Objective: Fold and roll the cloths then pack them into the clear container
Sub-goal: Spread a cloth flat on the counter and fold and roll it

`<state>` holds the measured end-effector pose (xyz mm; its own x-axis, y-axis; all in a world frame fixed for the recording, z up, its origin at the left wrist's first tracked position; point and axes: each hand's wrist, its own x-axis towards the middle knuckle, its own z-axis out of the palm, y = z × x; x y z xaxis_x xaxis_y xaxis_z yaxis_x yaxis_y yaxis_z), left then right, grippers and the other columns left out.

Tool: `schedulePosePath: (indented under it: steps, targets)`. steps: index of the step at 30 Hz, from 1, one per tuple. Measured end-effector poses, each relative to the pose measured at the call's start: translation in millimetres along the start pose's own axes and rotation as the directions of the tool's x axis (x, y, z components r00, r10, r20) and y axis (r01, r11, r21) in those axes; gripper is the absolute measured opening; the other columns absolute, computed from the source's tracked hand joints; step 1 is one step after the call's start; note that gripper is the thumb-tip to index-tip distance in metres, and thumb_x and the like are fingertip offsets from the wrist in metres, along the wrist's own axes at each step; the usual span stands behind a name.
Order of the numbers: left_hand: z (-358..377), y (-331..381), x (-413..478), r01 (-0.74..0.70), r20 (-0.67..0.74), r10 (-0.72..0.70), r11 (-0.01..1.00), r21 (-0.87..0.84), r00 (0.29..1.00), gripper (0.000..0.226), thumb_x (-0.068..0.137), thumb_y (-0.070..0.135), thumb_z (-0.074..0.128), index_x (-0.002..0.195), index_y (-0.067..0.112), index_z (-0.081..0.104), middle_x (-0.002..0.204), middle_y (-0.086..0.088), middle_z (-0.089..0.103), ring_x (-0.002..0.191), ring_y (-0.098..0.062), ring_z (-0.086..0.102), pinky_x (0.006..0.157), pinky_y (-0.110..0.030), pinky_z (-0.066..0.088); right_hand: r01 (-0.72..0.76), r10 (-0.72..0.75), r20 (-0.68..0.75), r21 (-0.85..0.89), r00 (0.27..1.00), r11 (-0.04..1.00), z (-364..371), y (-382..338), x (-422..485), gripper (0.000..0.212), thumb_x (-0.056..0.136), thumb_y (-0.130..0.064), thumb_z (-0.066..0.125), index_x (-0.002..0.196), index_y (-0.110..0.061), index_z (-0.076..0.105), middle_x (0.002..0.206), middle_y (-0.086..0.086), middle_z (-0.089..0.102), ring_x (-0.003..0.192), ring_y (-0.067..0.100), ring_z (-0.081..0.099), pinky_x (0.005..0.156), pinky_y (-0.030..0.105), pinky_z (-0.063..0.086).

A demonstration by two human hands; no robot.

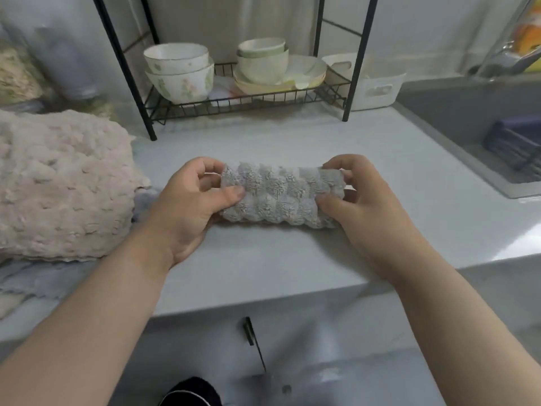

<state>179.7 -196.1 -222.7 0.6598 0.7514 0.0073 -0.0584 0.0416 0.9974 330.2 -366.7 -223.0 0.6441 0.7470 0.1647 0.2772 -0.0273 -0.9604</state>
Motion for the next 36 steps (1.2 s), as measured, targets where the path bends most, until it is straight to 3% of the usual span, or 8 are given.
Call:
schedulePosePath:
  steps: [3, 7, 10, 13, 17, 21, 28, 36]
  targets:
    - [1.9, 3.0, -4.5, -0.023, -0.031, 0.024, 1.000, 0.020, 0.999, 0.039, 0.075, -0.010, 0.070, 0.095, 0.021, 0.057, 0.092, -0.003, 0.057, 0.076, -0.012, 0.059, 0.063, -0.018, 0.052, -0.046, 0.046, 0.015, -0.003, 0.999, 0.999, -1.1, -5.3, 0.2, 0.036, 0.087, -0.005, 0.061, 0.099, -0.039, 0.055, 0.098, -0.011, 0.064, 0.084, 0.027, 0.065, 0.076, 0.048, 0.054]
    - [-0.7, 11.0, -3.5, 0.060, -0.050, -0.062, 0.997, -0.046, 0.997, 0.054, 0.054, -0.006, 0.081, 0.096, 0.020, 0.059, 0.088, 0.002, 0.063, 0.075, -0.010, 0.063, 0.066, -0.023, 0.056, -0.137, 0.138, 0.005, -0.035, 0.990, 0.990, -2.9, -14.4, -2.3, 0.039, 0.087, -0.003, 0.061, 0.100, -0.039, 0.055, 0.092, -0.009, 0.065, 0.075, 0.022, 0.061, 0.066, 0.030, 0.050]
    - [-2.4, 10.9, -1.6, 0.187, -0.055, -0.186, 0.982, 0.025, 0.981, 0.051, 0.061, -0.005, 0.081, 0.099, 0.023, 0.060, 0.097, -0.002, 0.064, 0.086, -0.015, 0.063, 0.072, -0.028, 0.054, -0.276, 0.278, 0.021, -0.050, 0.960, 0.960, -3.1, -22.7, -1.0, 0.036, 0.087, -0.002, 0.060, 0.101, -0.035, 0.057, 0.082, -0.008, 0.065, 0.064, 0.011, 0.055, 0.061, 0.019, 0.045]
    - [0.5, 18.9, 6.5, 0.329, -0.038, -0.327, 0.940, 0.086, 0.944, 0.045, 0.073, -0.004, 0.078, 0.103, 0.025, 0.061, 0.102, 0.002, 0.068, 0.095, -0.012, 0.065, 0.076, -0.023, 0.052, -0.421, 0.422, 0.026, -0.040, 0.906, 0.906, -7.2, -36.1, 12.6, 0.030, 0.085, -0.005, 0.062, 0.100, -0.032, 0.061, 0.093, 0.000, 0.069, 0.074, 0.021, 0.062, 0.068, 0.032, 0.052]
    - [13.9, 65.1, 20.7, 0.477, 0.076, -0.483, 0.874, 0.092, 0.872, 0.023, 0.079, -0.012, 0.068, 0.090, 0.008, 0.065, 0.075, 0.003, 0.074, 0.084, -0.024, 0.065, 0.069, -0.025, 0.052, -0.529, 0.531, -0.012, 0.065, 0.847, 0.846, -21.9, -83.9, 29.0, 0.032, 0.085, 0.002, 0.061, 0.108, -0.020, 0.061, 0.105, 0.010, 0.066, 0.073, 0.016, 0.065, 0.059, 0.023, 0.053]
    - [42.5, 138.8, 38.9, 0.449, 0.209, -0.442, 0.893, 0.013, 0.872, 0.024, 0.074, -0.009, 0.071, 0.094, 0.005, 0.068, 0.082, -0.004, 0.075, 0.074, -0.018, 0.070, 0.063, -0.026, 0.055, -0.488, 0.516, -0.157, 0.187, 0.842, 0.853, -59.9, -141.0, 36.3, 0.043, 0.082, -0.001, 0.068, 0.117, -0.026, 0.061, 0.109, 0.003, 0.064, 0.087, 0.017, 0.065, 0.064, 0.020, 0.052]
    - [164.7, 245.6, 41.3, 0.246, 0.486, -0.213, 0.969, -0.003, 0.847, 0.038, 0.067, 0.012, 0.069, 0.105, 0.007, 0.068, 0.100, -0.010, 0.074, 0.089, -0.024, 0.071, 0.065, -0.028, 0.056, -0.267, 0.381, -0.401, 0.311, 0.833, 0.912, -178.9, -233.0, 4.1, 0.036, 0.080, 0.005, 0.065, 0.106, -0.021, 0.069, 0.101, 0.009, 0.073, 0.087, 0.025, 0.070, 0.066, 0.028, 0.055]
    - [372.1, 293.4, -26.4, 0.064, 0.641, -0.053, 0.998, 0.006, 0.766, 0.033, 0.080, -0.007, 0.069, 0.109, 0.006, 0.062, 0.099, -0.015, 0.074, 0.093, -0.031, 0.071, 0.078, -0.039, 0.059, -0.095, 0.270, -0.669, 0.287, 0.693, 0.953, -359.1, -268.8, -109.5, 0.038, 0.083, 0.010, 0.066, 0.105, -0.021, 0.068, 0.103, 0.010, 0.072, 0.083, 0.021, 0.070, 0.069, 0.035, 0.056]
